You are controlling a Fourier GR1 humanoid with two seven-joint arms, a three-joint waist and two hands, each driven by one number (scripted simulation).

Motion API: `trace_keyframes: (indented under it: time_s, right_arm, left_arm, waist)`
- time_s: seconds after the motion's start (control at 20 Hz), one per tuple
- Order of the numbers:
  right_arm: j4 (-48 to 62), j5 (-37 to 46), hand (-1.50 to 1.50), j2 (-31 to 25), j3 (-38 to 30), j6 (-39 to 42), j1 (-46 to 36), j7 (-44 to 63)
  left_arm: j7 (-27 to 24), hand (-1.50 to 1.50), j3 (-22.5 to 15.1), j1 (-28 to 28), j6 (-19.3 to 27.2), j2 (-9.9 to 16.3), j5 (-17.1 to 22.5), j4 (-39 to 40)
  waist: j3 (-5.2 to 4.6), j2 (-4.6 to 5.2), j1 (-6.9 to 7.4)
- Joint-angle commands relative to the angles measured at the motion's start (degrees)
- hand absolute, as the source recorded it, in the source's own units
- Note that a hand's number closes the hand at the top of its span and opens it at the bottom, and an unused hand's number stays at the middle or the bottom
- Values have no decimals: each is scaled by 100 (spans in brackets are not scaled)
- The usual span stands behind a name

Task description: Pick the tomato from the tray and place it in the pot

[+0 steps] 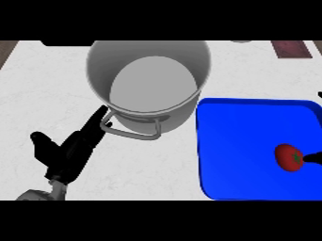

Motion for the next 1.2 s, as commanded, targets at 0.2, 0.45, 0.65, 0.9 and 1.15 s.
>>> trace_keyframes:
  time_s: [0.2, 0.45, 0.65, 0.9, 1.15]
  right_arm:
    - [-2020, -831, -150, -881, -440, 1759, -128, 2282]
    - [-2998, -1706, -150, -944, -579, 2558, -55, 3936]
    - [-2857, -1909, -150, -576, -647, 2611, -499, 4787]
    - [-3493, -1972, -150, 84, -578, 2491, -207, 5343]
    - [-3652, -1519, -150, 575, -227, 2497, -127, 5442]
  left_arm:
    - [60, 0, 340, -18, -279, 63, 147, 169]
    - [81, 0, 79, 59, 0, -226, -178, -66]
    - [123, 0, 86, 71, -44, -364, -316, -114]
    - [273, 0, 234, 139, -164, -336, -425, -255]
    - [261, 0, 332, 5, -253, -597, -513, -13]
  waist:
    - [-7, -18, -73]
    - [-4, -27, -76]
    - [4, 1, 6]
    - [6, -3, -13]
    - [6, 2, -18]
